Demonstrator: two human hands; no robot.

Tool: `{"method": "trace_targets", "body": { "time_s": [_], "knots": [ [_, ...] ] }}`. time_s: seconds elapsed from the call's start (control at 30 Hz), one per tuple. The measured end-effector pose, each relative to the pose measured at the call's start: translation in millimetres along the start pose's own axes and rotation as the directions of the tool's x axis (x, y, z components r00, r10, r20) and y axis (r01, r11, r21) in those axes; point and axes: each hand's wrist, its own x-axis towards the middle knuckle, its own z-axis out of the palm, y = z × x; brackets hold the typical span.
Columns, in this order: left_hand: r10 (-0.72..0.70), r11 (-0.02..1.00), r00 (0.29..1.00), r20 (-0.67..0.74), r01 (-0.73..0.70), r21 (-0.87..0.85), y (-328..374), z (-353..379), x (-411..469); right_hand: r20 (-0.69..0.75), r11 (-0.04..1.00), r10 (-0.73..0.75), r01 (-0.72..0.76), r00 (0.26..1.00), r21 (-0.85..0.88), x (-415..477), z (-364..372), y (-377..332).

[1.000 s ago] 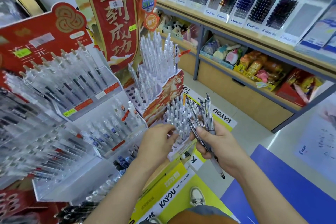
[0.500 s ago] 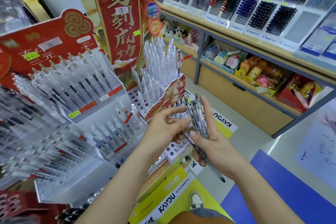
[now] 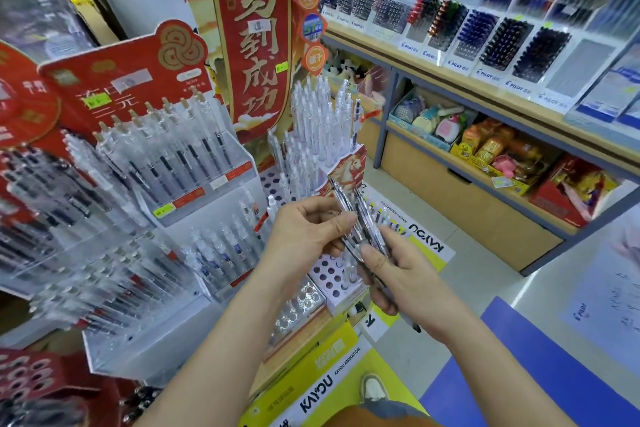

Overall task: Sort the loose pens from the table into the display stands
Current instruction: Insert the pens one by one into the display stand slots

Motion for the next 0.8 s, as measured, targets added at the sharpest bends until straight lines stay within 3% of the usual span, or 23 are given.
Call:
{"method": "trace_targets", "body": {
  "time_s": [0.27,0.37,0.5,0.67,0.8],
  "knots": [
    [-0.013,0.997,0.997,0.080,0.007,0.072,4,-32,-28,-0.030,0.998,0.006,-0.004,1.000,0.060,-4,31,-8],
    [0.084,0.993,0.995,-0.062,-0.078,0.087,18,-51,-43,-0.047,1.000,-0.014,0.016,0.999,0.024,-5,45,-16],
    [0.226,0.974,0.937,-0.265,-0.211,0.086,45,-91,-63,-0.005,1.000,-0.009,0.009,1.000,-0.027,-4,68,-30],
    [0.311,0.945,0.893,-0.325,-0.254,0.208,69,-139,-102,0.090,1.000,0.008,-0.006,0.996,-0.017,-8,110,-39],
    [0.368,0.921,0.841,-0.397,-0.272,0.277,75,-180,-147,0.248,0.994,-0.027,0.052,0.968,-0.094,-7,142,-44]
  ]
}}
